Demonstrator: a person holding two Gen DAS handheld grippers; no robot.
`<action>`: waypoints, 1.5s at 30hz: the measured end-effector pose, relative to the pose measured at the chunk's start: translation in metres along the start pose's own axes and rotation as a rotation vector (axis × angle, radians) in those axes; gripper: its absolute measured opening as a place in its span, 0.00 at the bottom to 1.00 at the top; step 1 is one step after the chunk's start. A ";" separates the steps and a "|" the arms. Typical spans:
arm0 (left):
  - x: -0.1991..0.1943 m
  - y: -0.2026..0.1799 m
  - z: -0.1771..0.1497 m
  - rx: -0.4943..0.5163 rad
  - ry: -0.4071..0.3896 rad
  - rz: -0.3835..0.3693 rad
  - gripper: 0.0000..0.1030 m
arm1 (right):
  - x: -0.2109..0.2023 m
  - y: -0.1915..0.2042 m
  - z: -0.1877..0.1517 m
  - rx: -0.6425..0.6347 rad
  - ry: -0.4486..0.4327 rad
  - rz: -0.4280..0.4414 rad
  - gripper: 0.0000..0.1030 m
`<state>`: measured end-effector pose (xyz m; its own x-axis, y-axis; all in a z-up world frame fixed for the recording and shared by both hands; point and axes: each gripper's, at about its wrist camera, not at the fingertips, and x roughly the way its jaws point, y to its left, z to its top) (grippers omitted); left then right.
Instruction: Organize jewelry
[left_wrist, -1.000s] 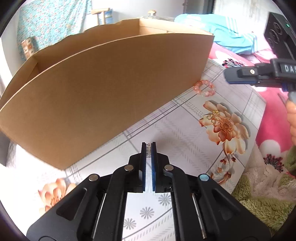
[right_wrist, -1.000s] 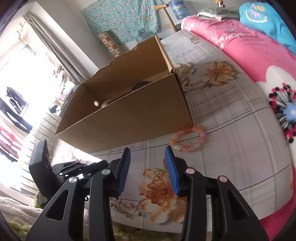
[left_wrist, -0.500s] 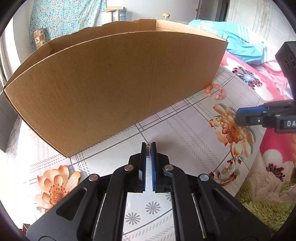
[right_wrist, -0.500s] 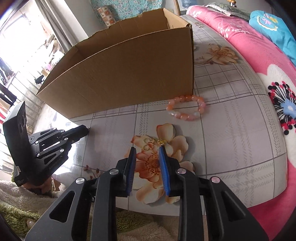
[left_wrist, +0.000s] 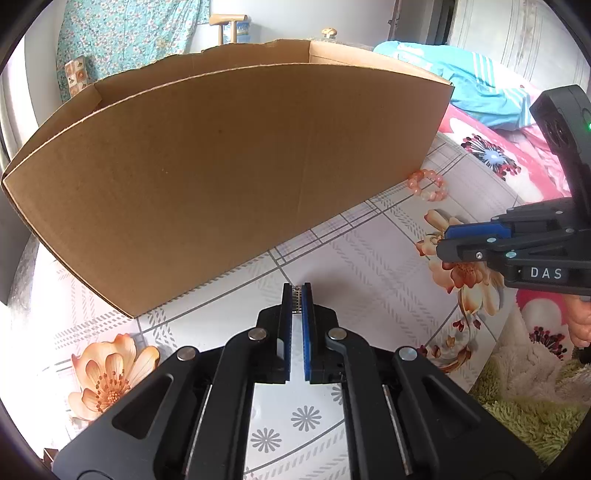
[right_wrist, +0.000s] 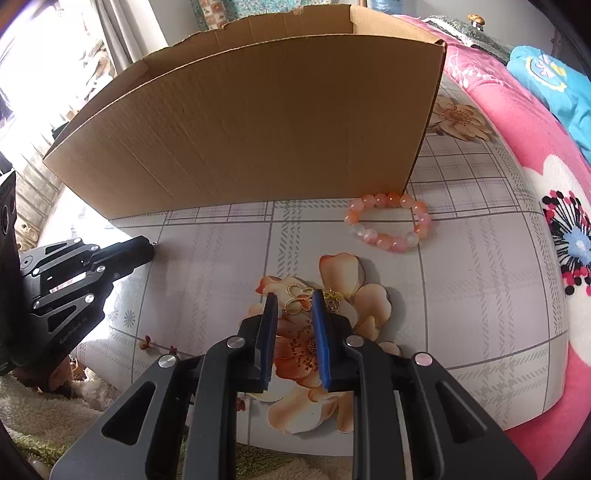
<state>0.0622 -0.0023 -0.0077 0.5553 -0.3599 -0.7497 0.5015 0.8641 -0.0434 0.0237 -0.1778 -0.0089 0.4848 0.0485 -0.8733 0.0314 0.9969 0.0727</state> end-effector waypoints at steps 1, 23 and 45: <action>0.000 0.000 0.000 0.000 0.000 -0.001 0.04 | 0.001 0.001 0.001 -0.006 -0.001 -0.003 0.19; 0.001 -0.001 0.001 -0.001 -0.002 0.003 0.04 | 0.006 0.007 0.003 0.011 0.006 0.109 0.04; 0.003 -0.004 0.002 0.004 -0.002 0.017 0.04 | 0.012 0.015 0.008 0.073 0.027 0.185 0.14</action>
<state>0.0631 -0.0071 -0.0086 0.5655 -0.3459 -0.7487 0.4945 0.8687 -0.0279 0.0374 -0.1630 -0.0147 0.4646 0.2328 -0.8544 0.0079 0.9637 0.2669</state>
